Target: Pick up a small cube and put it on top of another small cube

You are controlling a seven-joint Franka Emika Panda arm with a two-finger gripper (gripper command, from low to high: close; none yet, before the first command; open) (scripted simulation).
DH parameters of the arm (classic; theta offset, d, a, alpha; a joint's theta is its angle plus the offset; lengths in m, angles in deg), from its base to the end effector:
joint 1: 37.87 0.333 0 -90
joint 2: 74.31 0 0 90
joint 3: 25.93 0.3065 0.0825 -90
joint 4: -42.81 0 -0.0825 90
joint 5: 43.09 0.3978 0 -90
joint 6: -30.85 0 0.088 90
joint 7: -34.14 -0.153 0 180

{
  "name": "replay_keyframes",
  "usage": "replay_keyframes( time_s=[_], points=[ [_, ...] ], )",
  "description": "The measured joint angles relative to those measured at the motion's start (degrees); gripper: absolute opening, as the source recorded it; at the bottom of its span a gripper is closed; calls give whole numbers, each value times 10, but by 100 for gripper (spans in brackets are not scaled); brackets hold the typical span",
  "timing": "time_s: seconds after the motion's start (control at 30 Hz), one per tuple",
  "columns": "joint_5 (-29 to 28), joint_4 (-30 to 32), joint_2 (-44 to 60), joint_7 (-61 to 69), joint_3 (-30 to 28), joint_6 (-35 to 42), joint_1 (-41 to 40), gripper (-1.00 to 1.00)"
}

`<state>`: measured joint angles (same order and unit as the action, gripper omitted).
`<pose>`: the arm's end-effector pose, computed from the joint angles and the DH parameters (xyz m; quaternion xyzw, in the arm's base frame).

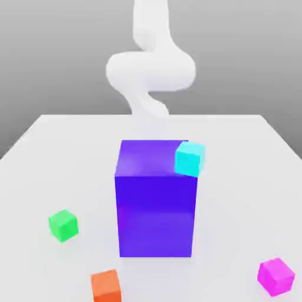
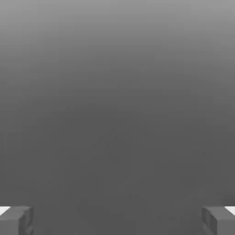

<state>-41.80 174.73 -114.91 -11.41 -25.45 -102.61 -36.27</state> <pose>0.4303 0.0176 0.6383 -0.8652 0.3495 -0.3259 0.1520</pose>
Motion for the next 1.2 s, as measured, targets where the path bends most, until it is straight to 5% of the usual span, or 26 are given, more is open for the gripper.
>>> replay_keyframes(
  time_s=[0.5, 1.07, 1.1, 1.2],
  points=[
    [32, 8, 315, -16, 70, -101, 75, 0],
    [-95, 0, 670, -142, 65, -246, 197, 0],
    [-100, -4, 688, -145, 60, -260, 202, -100],
    [-100, -4, 688, -145, 60, -260, 201, -100]
  ],
)
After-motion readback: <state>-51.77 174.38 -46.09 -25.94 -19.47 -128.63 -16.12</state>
